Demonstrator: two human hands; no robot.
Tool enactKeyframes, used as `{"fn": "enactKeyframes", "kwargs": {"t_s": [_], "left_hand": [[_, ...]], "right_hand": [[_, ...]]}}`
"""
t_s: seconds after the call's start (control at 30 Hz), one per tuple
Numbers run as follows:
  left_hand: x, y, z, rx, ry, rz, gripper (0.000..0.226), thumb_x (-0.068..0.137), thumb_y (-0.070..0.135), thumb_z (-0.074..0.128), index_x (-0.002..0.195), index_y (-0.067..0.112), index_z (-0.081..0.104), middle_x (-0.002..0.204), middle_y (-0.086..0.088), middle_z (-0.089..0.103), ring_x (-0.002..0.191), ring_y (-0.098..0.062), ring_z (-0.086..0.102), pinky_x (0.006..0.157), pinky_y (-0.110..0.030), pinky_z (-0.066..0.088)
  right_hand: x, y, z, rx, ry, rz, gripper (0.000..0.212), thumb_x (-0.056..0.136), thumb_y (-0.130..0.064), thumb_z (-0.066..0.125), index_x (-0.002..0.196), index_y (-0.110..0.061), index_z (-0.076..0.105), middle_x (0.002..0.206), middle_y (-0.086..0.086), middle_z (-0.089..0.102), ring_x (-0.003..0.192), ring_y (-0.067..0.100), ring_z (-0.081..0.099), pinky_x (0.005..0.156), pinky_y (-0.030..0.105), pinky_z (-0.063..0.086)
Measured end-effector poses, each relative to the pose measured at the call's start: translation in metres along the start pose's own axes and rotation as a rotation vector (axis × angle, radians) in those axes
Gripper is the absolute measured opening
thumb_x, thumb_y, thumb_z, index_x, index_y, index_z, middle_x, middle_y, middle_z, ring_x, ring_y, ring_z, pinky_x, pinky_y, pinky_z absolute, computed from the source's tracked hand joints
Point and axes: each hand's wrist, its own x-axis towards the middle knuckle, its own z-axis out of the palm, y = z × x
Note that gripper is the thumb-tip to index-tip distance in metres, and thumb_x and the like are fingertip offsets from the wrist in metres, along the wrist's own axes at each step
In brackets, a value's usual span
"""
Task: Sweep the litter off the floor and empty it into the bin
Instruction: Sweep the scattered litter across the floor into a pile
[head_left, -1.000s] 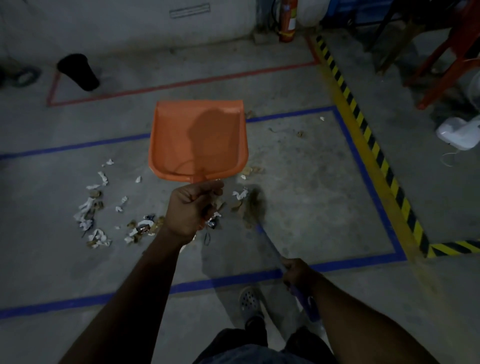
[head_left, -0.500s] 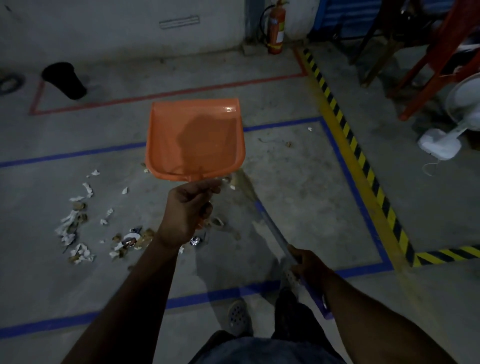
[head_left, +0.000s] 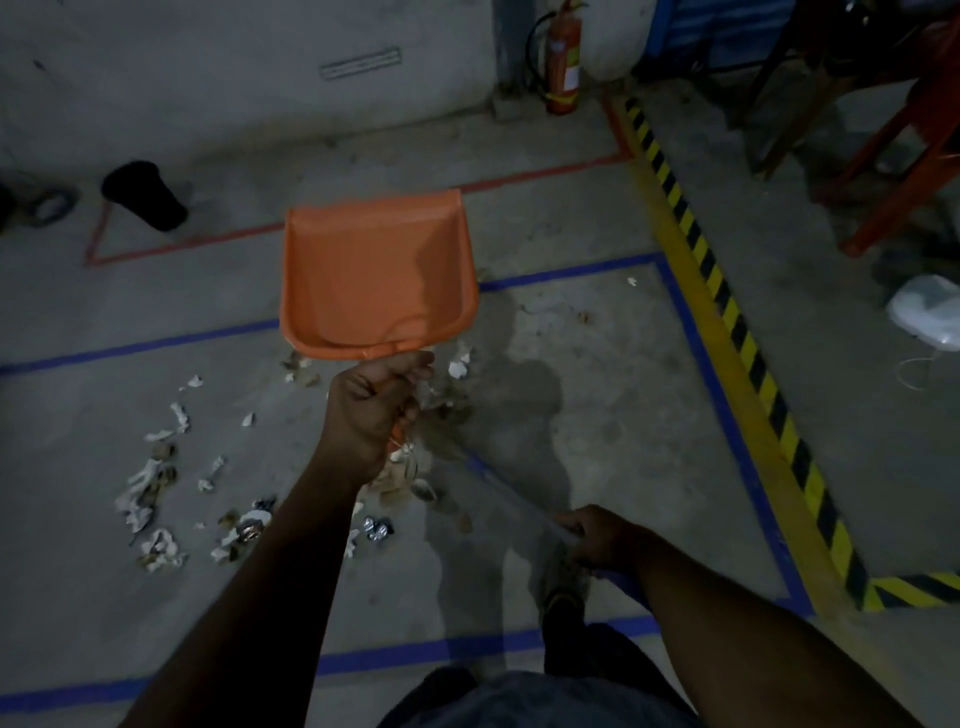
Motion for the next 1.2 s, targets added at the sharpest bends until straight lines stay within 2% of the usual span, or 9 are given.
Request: {"fn": "enactKeyframes", "kwargs": {"t_s": [0.13,0.23,0.37,0.53,0.77,0.9,1.0,1.13,1.2], "left_hand": [[0.035,0.014,0.049,-0.025,-0.044,0.055,0.033,0.091,-0.004,0.052,0.092,0.016,0.079,0.088,-0.011,0.072,0.041,-0.008,0.049,0.041,-0.015,0.038],[0.059,0.022,0.077,-0.041,-0.097,0.076,0.034,0.092,-0.002,0.052,0.093,0.018,0.079,0.086,-0.008,0.072,0.042,-0.009,0.049,0.041,-0.016,0.038],[0.093,0.027,0.103,-0.048,-0.156,0.083,0.033,0.099,-0.008,0.046,0.105,0.009,0.074,0.089,-0.006,0.072,0.042,-0.010,0.045,0.042,-0.020,0.037],[0.136,0.031,0.122,-0.035,-0.184,0.069,0.028,0.098,-0.009,0.045,0.107,0.003,0.069,0.087,-0.002,0.073,0.044,-0.009,0.046,0.044,-0.020,0.038],[0.214,0.034,0.126,0.022,-0.087,0.038,0.024,0.098,-0.009,0.047,0.109,-0.004,0.068,0.086,-0.008,0.072,0.040,-0.009,0.044,0.039,-0.018,0.035],[0.262,0.044,0.121,0.036,-0.045,0.045,0.024,0.098,-0.008,0.048,0.103,0.000,0.071,0.087,-0.009,0.071,0.041,-0.011,0.043,0.040,-0.017,0.032],[0.296,0.052,0.116,0.034,-0.045,0.049,0.025,0.097,-0.006,0.050,0.103,0.003,0.073,0.087,-0.009,0.071,0.043,-0.013,0.045,0.043,-0.020,0.033],[0.335,0.063,0.124,0.040,-0.019,0.051,0.026,0.097,-0.006,0.050,0.101,0.006,0.073,0.085,-0.005,0.073,0.042,-0.011,0.047,0.042,-0.020,0.033],[0.349,0.066,0.129,0.046,-0.025,0.060,0.028,0.097,-0.007,0.049,0.100,0.006,0.074,0.086,-0.005,0.074,0.042,-0.011,0.049,0.041,-0.019,0.037]], "right_hand": [[-0.010,0.013,-0.067,0.014,0.023,-0.061,0.068,0.085,-0.002,0.057,0.145,-0.029,0.043,0.091,-0.015,0.063,0.058,-0.008,0.061,0.053,0.014,0.046],[-0.013,0.029,-0.108,0.080,0.123,-0.059,0.071,0.083,-0.001,0.057,0.148,-0.026,0.041,0.083,-0.007,0.065,0.060,0.012,0.064,0.054,0.024,0.050],[-0.009,0.046,-0.157,0.237,0.299,-0.004,0.068,0.089,-0.001,0.056,0.151,-0.020,0.036,0.097,0.015,0.067,0.073,0.026,0.072,0.064,0.035,0.060],[0.012,0.069,-0.213,0.310,0.421,0.141,0.071,0.089,-0.003,0.059,0.152,-0.015,0.029,0.097,0.018,0.063,0.069,0.029,0.068,0.052,0.030,0.050],[0.066,0.068,-0.274,0.276,0.306,0.328,0.069,0.085,0.002,0.061,0.148,-0.004,0.034,0.107,0.022,0.058,0.074,0.031,0.064,0.049,0.029,0.050],[0.110,0.042,-0.284,0.117,0.154,0.285,0.070,0.085,-0.001,0.062,0.150,-0.007,0.035,0.119,0.019,0.056,0.082,0.026,0.065,0.049,0.022,0.050],[0.132,0.014,-0.292,0.030,0.028,0.212,0.071,0.088,0.001,0.056,0.153,-0.012,0.030,0.140,0.022,0.047,0.081,0.028,0.062,0.060,0.031,0.055],[0.140,-0.007,-0.315,0.021,-0.008,0.097,0.068,0.088,-0.001,0.053,0.151,-0.020,0.037,0.087,-0.010,0.058,0.057,0.008,0.058,0.055,0.025,0.052],[0.141,-0.010,-0.331,0.016,0.024,0.053,0.069,0.087,-0.001,0.055,0.150,-0.022,0.036,0.084,-0.017,0.054,0.056,0.007,0.059,0.053,0.019,0.049]]}}
